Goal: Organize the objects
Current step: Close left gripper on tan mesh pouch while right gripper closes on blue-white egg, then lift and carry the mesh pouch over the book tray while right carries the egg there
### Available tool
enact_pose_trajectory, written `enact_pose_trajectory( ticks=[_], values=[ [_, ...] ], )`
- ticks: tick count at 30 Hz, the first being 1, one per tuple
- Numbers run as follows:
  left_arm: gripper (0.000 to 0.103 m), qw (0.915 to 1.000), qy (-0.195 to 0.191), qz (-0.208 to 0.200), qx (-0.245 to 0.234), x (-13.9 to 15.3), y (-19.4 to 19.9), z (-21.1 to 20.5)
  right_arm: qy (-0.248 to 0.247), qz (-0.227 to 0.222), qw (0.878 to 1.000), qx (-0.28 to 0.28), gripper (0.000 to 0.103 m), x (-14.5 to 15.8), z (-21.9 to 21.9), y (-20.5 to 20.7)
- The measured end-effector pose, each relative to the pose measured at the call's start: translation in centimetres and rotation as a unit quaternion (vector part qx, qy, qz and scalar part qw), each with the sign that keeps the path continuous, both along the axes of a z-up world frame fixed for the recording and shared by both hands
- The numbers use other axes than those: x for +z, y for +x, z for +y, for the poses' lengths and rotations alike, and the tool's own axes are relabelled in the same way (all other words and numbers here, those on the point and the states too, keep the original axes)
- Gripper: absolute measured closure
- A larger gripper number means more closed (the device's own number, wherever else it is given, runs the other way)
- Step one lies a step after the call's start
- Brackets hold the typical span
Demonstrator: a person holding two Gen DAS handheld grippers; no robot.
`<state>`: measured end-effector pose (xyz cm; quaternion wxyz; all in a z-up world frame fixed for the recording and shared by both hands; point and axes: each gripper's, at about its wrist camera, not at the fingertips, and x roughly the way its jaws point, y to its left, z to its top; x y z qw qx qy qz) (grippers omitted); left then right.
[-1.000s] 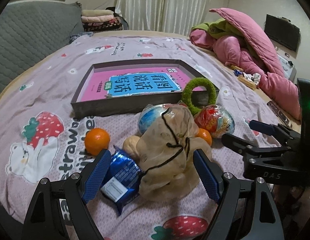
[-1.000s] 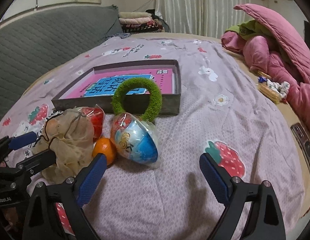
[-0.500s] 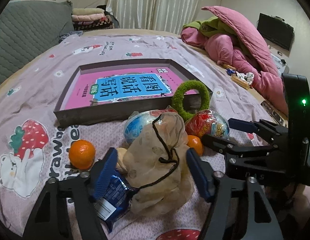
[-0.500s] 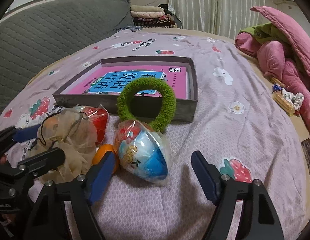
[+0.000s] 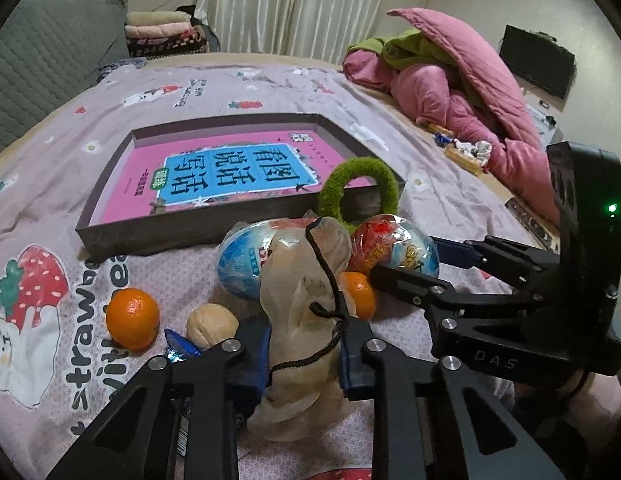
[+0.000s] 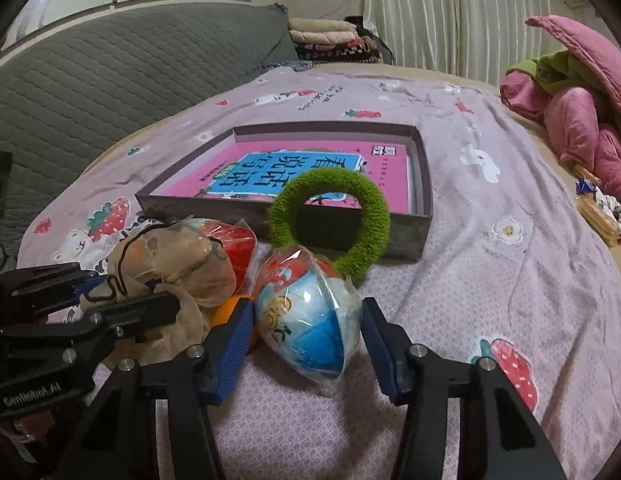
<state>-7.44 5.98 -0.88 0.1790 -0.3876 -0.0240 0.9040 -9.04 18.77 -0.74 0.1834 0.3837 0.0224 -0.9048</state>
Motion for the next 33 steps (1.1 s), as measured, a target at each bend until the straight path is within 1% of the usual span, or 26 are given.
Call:
enact_pose_trajectory(
  ticks=[6,13,29,33],
  values=[
    [0.081,0.9995,0.03,0.006,-0.002,0.9,0.2,-1.1,-0.012,0.035,0.999,-0.006,0.049,1.0,0.4,0.8],
    [0.081,0.998,0.053,0.033,-0.005,2.7,1.1,-2.6,-0.03,0.067,0.997,-0.018,0.049,2.2,1.2,1.5],
    [0.081,0.9956,0.077,0.053,0.011,4.4,1.1,-4.6,-0.041,0.099,0.994,-0.009,0.049,3.2,0.8,1.9],
    [0.081,0.9951,0.073,0.064,0.017,5.0,1.2,-4.9,-0.042,0.109,0.993,-0.012,0.049,3.5,0.8,2.1]
  ],
)
